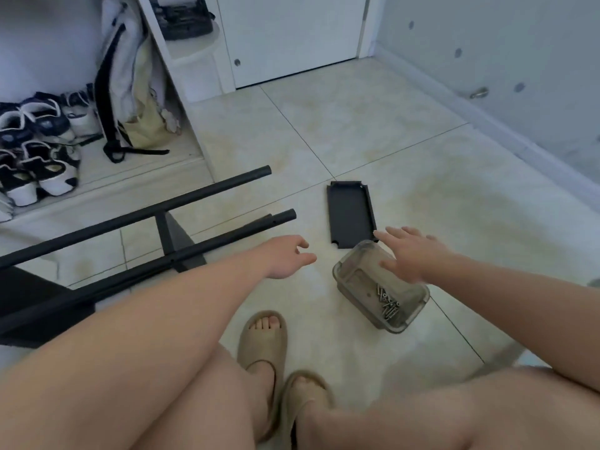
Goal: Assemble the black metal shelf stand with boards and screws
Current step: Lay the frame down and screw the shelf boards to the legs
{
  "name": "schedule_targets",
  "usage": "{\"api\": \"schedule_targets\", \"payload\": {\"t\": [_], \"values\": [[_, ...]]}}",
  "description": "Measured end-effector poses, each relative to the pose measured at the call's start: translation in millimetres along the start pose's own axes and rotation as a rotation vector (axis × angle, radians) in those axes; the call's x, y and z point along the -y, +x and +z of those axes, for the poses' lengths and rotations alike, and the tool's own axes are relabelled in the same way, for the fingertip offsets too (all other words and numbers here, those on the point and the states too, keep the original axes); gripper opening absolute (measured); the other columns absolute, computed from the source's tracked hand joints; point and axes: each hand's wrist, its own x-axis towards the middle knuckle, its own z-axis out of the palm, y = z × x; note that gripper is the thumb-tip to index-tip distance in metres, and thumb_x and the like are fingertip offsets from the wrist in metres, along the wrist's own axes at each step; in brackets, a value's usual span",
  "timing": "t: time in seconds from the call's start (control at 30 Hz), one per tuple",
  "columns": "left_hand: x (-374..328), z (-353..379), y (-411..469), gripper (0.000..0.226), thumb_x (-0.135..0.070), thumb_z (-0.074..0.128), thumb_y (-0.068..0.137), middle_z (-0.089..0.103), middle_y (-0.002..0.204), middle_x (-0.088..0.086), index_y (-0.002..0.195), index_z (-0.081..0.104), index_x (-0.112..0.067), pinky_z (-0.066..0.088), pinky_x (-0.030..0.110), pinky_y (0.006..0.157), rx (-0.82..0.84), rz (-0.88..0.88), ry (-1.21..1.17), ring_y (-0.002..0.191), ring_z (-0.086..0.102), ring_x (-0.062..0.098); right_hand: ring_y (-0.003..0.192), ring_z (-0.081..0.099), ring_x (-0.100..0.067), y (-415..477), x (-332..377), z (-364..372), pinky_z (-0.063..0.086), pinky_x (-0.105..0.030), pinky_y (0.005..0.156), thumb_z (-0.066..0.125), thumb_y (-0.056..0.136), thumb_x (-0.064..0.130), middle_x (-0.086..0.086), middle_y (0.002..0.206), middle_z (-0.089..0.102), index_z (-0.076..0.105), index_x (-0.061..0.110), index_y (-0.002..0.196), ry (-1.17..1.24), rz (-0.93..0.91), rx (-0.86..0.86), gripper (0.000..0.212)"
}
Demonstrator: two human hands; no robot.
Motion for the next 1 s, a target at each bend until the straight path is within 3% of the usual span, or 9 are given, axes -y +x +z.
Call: {"api": "schedule_targets", "payload": {"t": [0.1,0.23,0.43,0.53,0.67,0.8,0.93,1.0], "values": [[-13.6,11.0,39.8,0.055,-0.049,0.053,0.098,0.052,0.145,0.004,0.144,0.048,-0.019,0.038,0.033,0.106,0.023,-0.034,-0.024,0.131,0.05,0.024,0.148,0.028,-0.024,11.9,-18.1,34.6,0.035,-0.047,0.113,0.037,0.104,0.049,0.007,0.163,0.028,0.015,0.037,0.159,0.044,0.023,0.053,0.06],[-24.5,46.5,87.9,0.061,-0.047,0.052,0.098,0.047,0.15,0.007,0.15,0.037,-0.018,0.037,0.034,0.106,0.133,-0.017,-0.026,0.135,0.046,0.027,0.132,0.05,-0.031,51.4,-33.8,75.1,0.045,-0.044,0.105,0.042,0.105,0.038,-0.006,0.149,0.051,0.035,0.027,0.153,0.193,0.104,0.1,0.05],[-22.6,103.1,141.4,0.065,-0.039,0.047,0.103,0.032,0.159,0.014,0.156,0.023,-0.01,0.029,0.035,0.114,0.171,0.024,-0.038,0.145,0.033,0.028,0.118,0.059,-0.035,111.2,-38.0,131.6,0.05,-0.042,0.097,0.041,0.104,0.018,-0.014,0.129,0.063,0.057,0.01,0.133,0.273,0.135,0.207,0.034],[-20.9,118.3,167.0,0.057,-0.036,0.047,0.104,0.043,0.152,0.013,0.153,0.034,-0.01,0.033,0.035,0.112,0.112,-0.008,-0.118,0.14,0.041,0.029,0.113,0.061,-0.036,132.9,-39.3,151.7,0.053,-0.041,0.093,0.043,0.1,0.016,-0.016,0.125,0.064,0.06,0.011,0.127,0.27,0.168,0.209,0.033],[-15.9,133.6,188.5,0.028,-0.028,0.061,0.097,0.07,0.117,0.007,0.12,0.069,-0.013,0.048,0.029,0.093,0.062,-0.067,-0.27,0.11,0.064,0.027,0.103,0.063,-0.037,149.6,-42.8,178.4,0.054,-0.038,0.083,0.05,0.098,0.021,-0.018,0.118,0.064,0.062,0.012,0.122,0.332,0.24,0.201,0.029],[-6.2,145.6,187.6,0.003,-0.022,0.066,0.092,0.07,0.09,0.004,0.089,0.068,-0.022,0.049,0.024,0.066,0.224,-0.083,-0.39,0.087,0.07,0.025,0.097,0.064,-0.035,161.2,-48.8,197.6,0.055,-0.041,0.082,0.056,0.098,0.023,-0.017,0.112,0.064,0.06,0.009,0.118,0.359,0.313,0.191,0.025],[-2.9,153.2,182.6,0.003,-0.018,0.064,0.094,0.072,0.103,0.017,0.095,0.064,-0.015,0.05,0.028,0.068,0.35,-0.091,-0.406,0.085,0.073,0.025,0.084,0.055,-0.033,165.9,-46.3,212.9,0.046,-0.037,0.071,0.056,0.098,0.022,-0.017,0.105,0.059,0.05,0.011,0.1,0.271,0.281,0.223,0.012],[-4.9,156.6,180.3,0.006,-0.018,0.062,0.095,0.071,0.107,0.02,0.095,0.062,-0.012,0.05,0.031,0.068,0.389,-0.116,-0.431,0.083,0.071,0.024,0.087,0.057,-0.035,167.1,-42.9,218.4,0.045,-0.037,0.071,0.057,0.099,0.023,-0.018,0.108,0.059,0.047,0.014,0.098,0.222,0.243,0.238,0.013]]}}
